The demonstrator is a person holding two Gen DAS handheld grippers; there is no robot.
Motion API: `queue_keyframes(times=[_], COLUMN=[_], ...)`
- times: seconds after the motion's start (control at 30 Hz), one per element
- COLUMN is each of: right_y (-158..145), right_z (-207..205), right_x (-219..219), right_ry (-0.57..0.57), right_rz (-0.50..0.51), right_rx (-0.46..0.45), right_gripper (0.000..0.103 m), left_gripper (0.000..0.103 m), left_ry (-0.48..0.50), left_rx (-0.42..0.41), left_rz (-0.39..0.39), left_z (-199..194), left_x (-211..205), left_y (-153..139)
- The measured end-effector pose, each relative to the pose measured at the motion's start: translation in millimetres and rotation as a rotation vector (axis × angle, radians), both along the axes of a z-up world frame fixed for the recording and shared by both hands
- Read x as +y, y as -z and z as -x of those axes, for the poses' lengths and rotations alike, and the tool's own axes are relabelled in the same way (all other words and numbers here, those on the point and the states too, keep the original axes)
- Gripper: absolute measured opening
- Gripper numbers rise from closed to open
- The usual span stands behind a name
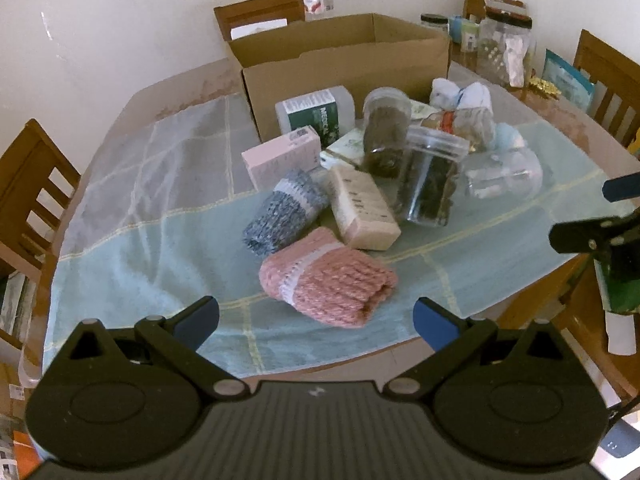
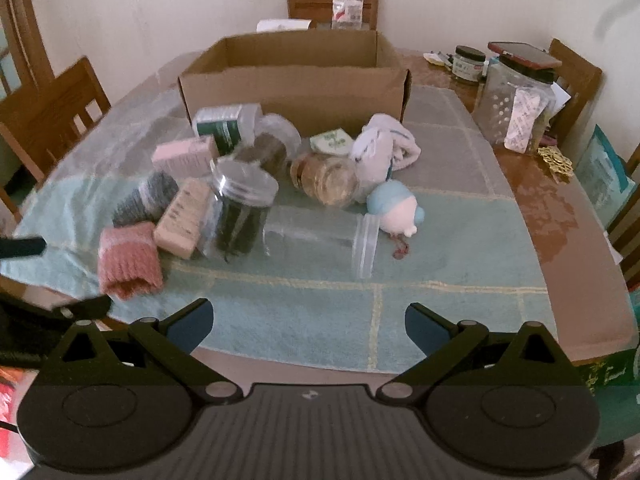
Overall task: Organize objects
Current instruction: 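Grasp the pink knitted sock with the left tool while the right grasps the empty clear jar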
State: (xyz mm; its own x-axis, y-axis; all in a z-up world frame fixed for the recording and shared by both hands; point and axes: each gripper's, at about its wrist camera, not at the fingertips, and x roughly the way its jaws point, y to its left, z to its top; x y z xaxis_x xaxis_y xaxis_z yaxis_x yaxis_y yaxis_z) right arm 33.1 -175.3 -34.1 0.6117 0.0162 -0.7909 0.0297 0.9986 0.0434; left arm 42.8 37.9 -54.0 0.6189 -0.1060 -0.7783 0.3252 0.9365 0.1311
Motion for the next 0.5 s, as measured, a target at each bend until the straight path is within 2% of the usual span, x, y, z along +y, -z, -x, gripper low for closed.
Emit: queue_keyframes(times=[0.5], right_y=[10.9], right_z=[-18.8], right_x=[14.6], right_ry=[-0.037], right_rz=[-0.07], right_rx=[0.006], right_gripper=[0.103], left_gripper=[0.102], left_ry=[0.146], left_rx=[0.091], left_rz=[0.036], left_z=[-43.3], left_x=[17.0], left_y=[32.2])
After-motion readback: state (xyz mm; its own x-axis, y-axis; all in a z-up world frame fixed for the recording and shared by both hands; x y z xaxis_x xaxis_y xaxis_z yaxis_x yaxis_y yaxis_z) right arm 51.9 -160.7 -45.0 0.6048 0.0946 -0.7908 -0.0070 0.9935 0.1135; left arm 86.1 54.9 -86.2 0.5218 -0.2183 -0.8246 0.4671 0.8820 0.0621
